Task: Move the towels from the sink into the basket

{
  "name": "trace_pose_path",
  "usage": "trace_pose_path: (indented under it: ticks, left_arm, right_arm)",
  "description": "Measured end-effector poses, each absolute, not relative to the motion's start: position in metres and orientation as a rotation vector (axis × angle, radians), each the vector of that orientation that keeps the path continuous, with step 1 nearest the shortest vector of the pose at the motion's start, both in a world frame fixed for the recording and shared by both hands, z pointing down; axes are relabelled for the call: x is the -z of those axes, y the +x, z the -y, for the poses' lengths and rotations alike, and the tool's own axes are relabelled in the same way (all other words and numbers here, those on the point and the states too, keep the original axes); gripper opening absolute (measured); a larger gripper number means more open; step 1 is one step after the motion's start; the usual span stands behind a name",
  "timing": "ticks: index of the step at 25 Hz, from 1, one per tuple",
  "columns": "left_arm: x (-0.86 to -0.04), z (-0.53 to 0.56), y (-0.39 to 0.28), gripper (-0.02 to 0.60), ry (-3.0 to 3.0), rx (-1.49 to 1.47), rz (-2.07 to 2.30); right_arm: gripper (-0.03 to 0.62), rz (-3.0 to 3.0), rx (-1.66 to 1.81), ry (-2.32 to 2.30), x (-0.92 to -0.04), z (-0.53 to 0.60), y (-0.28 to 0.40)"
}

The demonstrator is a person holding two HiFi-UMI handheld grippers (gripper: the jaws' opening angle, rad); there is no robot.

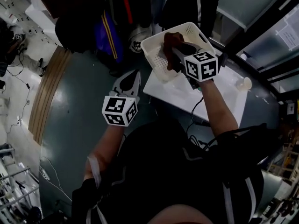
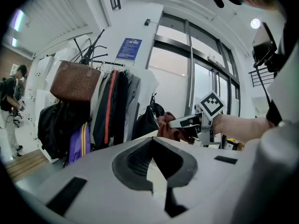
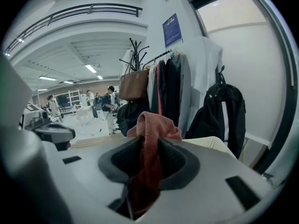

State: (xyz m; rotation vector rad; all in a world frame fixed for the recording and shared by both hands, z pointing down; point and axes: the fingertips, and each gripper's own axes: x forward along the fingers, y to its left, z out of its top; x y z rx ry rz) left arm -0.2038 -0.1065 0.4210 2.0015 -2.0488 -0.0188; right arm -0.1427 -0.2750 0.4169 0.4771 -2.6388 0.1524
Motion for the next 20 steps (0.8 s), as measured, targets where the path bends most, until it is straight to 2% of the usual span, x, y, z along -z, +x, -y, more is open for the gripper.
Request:
trace_pose_path:
  ticks: [11, 20]
  left_arm:
    - [-0.440, 0.111, -0.241, 0.003, 1.729, 0.023, 2.213]
    - [-0.454, 0.104, -0.253, 0.003, 1.583, 0.018, 2.266]
  right_arm:
    - [0.126, 2.398, -0.184, 0.114, -0.538, 0.293, -0.218]
    - [0.126, 2.172, -0.252, -0.055, -0.630, 0.286, -0.230]
